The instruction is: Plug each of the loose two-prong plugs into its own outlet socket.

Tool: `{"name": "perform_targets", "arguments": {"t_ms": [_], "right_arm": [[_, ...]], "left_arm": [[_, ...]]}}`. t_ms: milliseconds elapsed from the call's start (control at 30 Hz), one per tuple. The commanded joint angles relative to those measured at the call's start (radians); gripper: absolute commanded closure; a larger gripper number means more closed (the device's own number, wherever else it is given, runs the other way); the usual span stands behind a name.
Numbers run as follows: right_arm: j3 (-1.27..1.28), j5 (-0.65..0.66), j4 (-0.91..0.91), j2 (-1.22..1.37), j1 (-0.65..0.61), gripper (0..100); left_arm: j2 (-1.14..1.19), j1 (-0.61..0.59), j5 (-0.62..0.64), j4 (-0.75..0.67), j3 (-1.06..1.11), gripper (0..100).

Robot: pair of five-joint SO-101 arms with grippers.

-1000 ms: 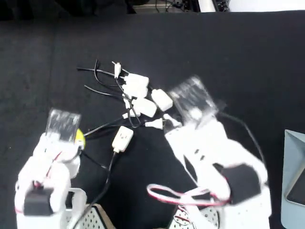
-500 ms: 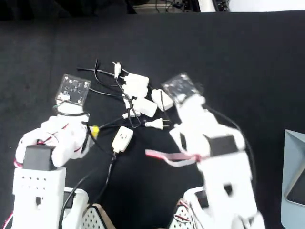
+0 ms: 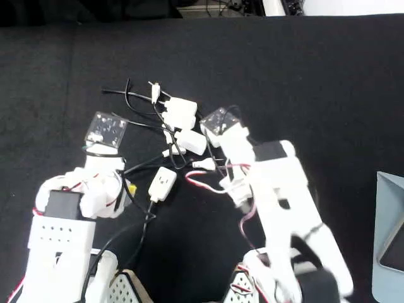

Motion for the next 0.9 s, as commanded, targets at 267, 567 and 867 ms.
{"name": "perform_targets", "arguments": {"t_ms": [267, 567, 867], "right_arm": [[-0.021, 0.006, -0.006, 0.153, 0.017, 97.1], [-0.143, -0.021, 0.095, 0.151, 0.021, 91.3], [-0.114, -0.032, 0.018, 0.160, 0.021, 91.0]], "left_arm": [[-0.005, 0.008, 0.009, -0.072, 0.064, 79], [-0.005, 0.008, 0.009, -0.072, 0.065, 79], [-0.005, 0.008, 0.009, -0.080, 0.082, 79]]}}
